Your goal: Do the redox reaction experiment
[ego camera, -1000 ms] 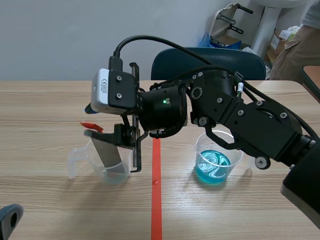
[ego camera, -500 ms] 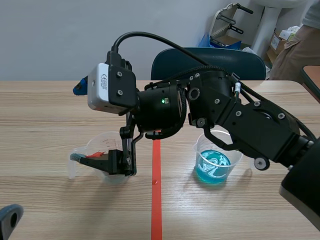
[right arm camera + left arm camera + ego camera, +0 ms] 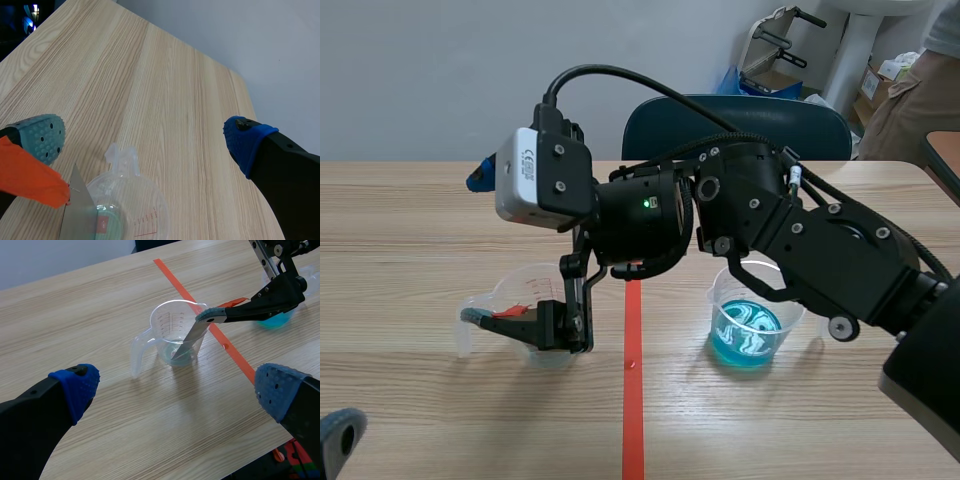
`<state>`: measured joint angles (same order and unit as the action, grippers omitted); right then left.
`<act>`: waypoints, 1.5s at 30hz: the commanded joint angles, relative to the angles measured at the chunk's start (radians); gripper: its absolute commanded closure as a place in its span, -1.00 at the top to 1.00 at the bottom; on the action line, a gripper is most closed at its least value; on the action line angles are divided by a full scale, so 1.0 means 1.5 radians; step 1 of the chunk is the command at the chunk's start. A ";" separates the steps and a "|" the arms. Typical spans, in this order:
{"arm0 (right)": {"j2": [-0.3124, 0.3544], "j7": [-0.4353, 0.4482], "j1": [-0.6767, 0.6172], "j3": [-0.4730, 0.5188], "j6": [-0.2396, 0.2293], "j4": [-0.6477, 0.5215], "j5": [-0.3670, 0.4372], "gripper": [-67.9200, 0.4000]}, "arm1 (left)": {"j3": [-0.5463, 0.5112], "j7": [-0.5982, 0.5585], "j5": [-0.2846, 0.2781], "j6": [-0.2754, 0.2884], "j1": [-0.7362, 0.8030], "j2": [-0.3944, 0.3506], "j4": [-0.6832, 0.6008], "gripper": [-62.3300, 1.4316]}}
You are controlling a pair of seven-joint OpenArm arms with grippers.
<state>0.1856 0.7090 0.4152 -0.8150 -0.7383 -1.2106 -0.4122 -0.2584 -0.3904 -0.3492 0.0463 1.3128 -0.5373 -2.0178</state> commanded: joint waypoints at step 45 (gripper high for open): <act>-0.006 -0.005 0.011 0.000 -0.005 -0.008 0.010 1.00 | 0.000 -0.009 -0.004 0.001 -0.002 0.003 -0.007 1.00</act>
